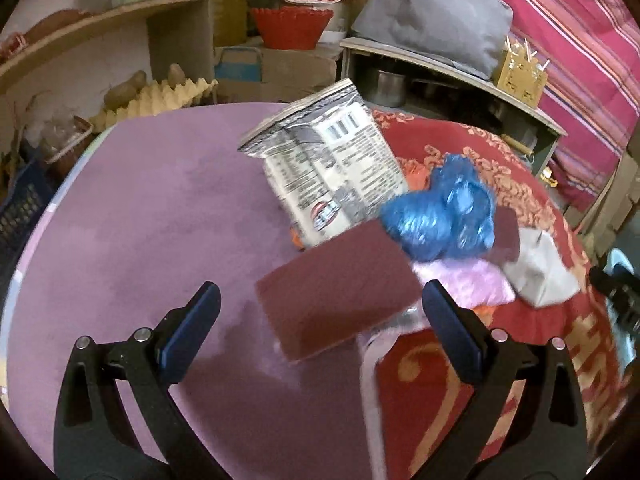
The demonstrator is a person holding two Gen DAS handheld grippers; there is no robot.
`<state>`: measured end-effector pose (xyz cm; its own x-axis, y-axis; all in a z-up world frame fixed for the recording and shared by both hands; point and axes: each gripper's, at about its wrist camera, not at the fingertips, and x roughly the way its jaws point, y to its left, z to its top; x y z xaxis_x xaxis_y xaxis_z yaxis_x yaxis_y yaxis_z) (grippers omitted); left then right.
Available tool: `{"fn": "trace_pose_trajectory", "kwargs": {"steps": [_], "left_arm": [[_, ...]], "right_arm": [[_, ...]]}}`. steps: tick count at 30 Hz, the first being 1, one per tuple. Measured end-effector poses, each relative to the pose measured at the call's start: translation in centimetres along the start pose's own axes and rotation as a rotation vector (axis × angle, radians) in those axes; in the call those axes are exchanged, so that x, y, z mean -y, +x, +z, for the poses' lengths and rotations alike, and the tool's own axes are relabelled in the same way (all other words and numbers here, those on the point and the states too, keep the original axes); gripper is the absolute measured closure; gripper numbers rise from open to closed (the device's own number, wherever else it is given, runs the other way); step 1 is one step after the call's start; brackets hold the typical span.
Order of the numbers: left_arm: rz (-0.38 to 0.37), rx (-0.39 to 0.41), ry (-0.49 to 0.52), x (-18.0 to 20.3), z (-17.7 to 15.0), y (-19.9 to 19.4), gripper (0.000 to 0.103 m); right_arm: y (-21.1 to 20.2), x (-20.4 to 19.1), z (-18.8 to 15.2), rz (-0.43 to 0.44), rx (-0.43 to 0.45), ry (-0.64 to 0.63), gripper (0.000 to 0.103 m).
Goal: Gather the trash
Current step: 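Grasp the maroon sponge pad with the left tool while the right tool grasps the white cloth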
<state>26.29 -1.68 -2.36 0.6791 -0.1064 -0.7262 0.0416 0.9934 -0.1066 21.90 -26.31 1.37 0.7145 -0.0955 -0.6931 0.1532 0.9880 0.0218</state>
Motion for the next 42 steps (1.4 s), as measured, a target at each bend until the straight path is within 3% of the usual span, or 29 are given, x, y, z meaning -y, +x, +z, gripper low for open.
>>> {"fn": "trace_pose_trajectory", "kwargs": {"steps": [6, 10, 20, 37, 38, 40, 42], "left_arm": [[0.011, -0.040, -0.011, 0.4, 0.0, 2.0, 0.006], [-0.028, -0.083, -0.053, -0.6, -0.2, 3.0, 0.006], [-0.048, -0.063, -0.032, -0.6, -0.5, 2.1, 0.012], [0.075, 0.025, -0.012, -5.3, -0.9, -2.7, 0.012], [0.076, 0.027, -0.012, -5.4, -0.9, -2.8, 0.012], [0.079, 0.025, -0.010, -5.5, -0.8, -2.7, 0.012], [0.088, 0.025, -0.009, -5.5, -0.8, -2.7, 0.012]], "right_arm": [[0.8, -1.4, 0.0, -0.014, -0.006, -0.041, 0.017], [1.1, -1.4, 0.1, -0.014, -0.011, -0.034, 0.017], [1.5, -2.4, 0.0, -0.011, -0.011, -0.067, 0.017], [3.8, -6.1, -0.4, 0.070, -0.061, -0.107, 0.017], [3.9, -6.1, -0.5, 0.080, -0.063, -0.103, 0.019], [4.1, -6.1, -0.5, 0.114, -0.077, -0.094, 0.032], [4.3, -6.3, -0.7, 0.155, -0.100, -0.093, 0.053]]}}
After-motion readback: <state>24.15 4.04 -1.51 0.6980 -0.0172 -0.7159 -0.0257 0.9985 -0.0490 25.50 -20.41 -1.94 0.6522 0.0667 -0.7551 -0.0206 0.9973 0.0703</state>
